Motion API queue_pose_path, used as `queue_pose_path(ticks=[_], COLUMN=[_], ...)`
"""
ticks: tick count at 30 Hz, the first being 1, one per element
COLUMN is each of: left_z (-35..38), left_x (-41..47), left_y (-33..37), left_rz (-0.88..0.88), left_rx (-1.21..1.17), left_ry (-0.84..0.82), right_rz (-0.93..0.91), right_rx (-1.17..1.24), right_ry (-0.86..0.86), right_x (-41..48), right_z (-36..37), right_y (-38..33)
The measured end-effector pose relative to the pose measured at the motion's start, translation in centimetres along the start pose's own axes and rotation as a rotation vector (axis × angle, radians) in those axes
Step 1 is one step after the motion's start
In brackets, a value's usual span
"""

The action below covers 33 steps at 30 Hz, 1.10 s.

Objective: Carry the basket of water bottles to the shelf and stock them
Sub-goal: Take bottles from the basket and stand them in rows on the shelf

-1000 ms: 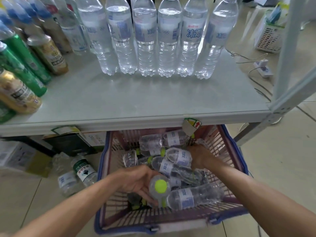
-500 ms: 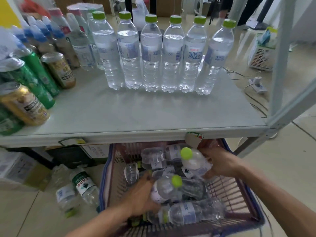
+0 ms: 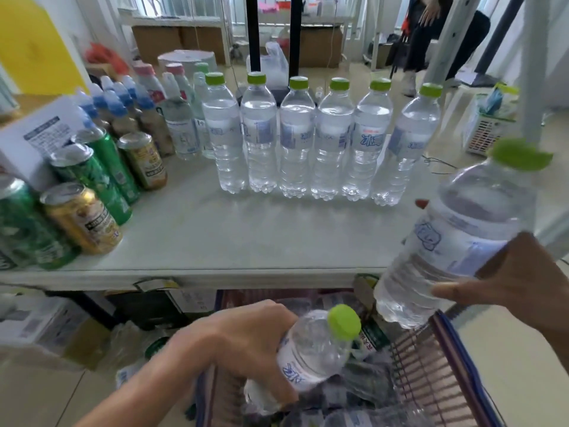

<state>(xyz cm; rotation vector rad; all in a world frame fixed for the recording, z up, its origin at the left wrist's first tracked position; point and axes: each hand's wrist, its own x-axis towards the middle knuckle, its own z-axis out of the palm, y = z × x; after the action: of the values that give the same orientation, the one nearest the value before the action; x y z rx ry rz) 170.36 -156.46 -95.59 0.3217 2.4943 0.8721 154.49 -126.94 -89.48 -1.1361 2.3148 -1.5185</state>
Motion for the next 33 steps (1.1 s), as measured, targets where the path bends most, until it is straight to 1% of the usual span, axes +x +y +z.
queue_pose_path(ticks=[2, 4, 5, 7, 10, 12, 14, 15, 17, 19, 24, 27, 30, 33], left_z=[-2.8, -5.4, -6.7, -9.1, -11.6, -12.1, -12.0, -12.0, -12.1, -12.2, -12.3, -12.5, -12.5, -12.7], left_x=[-1.7, -3.3, -3.8, -4.5, -3.9, -2.4, -0.8, -0.1, 0.3, 0.2, 1.0, 2.2, 2.7, 2.6], left_y=[1.1, 1.4, 1.2, 1.1, 0.4, -0.9, -2.7, -3.6, -4.9, -6.0, -8.1, -9.3, -10.4, -10.8], left_rz=[0.067, 0.109, 0.107, 0.074, -0.083, -0.193, -0.325, -0.357, -0.375, -0.370, -0.264, -0.176, -0.022, 0.028], left_rx=[-0.202, -0.397, -0.428, -0.407, -0.380, -0.361, -0.336, -0.363, -0.420, -0.382, -0.387, -0.424, -0.536, -0.532], left_ry=[0.033, 0.135, 0.216, 0.414, 0.771, 0.979, 1.129, 1.177, 1.226, 1.232, 1.272, 1.270, 1.243, 1.229], right_rz=[0.004, -0.005, -0.014, -0.033, -0.047, -0.029, 0.004, 0.016, 0.035, 0.039, 0.028, 0.028, 0.018, 0.017], right_rx=[-0.010, 0.028, 0.068, 0.129, 0.152, 0.113, 0.048, 0.012, -0.028, -0.059, -0.125, -0.093, -0.036, -0.031], right_ry=[0.066, 0.119, 0.140, 0.170, 0.195, 0.210, 0.224, 0.217, 0.219, 0.239, 0.299, 0.319, 0.339, 0.379], right_x=[0.9, 2.3, 3.3, 5.6, 9.3, 11.6, 13.7, 14.6, 16.2, 17.3, 18.3, 18.3, 18.5, 19.3], right_z=[-0.2, 0.7, 1.4, 3.0, 6.5, 9.6, 12.7, 14.0, 16.0, 17.3, 19.1, 19.6, 19.9, 20.7], right_y=[-0.9, -2.3, -3.1, -3.9, -4.1, -3.5, -2.7, -2.2, -1.4, -1.2, -1.4, -1.1, -0.9, -0.7])
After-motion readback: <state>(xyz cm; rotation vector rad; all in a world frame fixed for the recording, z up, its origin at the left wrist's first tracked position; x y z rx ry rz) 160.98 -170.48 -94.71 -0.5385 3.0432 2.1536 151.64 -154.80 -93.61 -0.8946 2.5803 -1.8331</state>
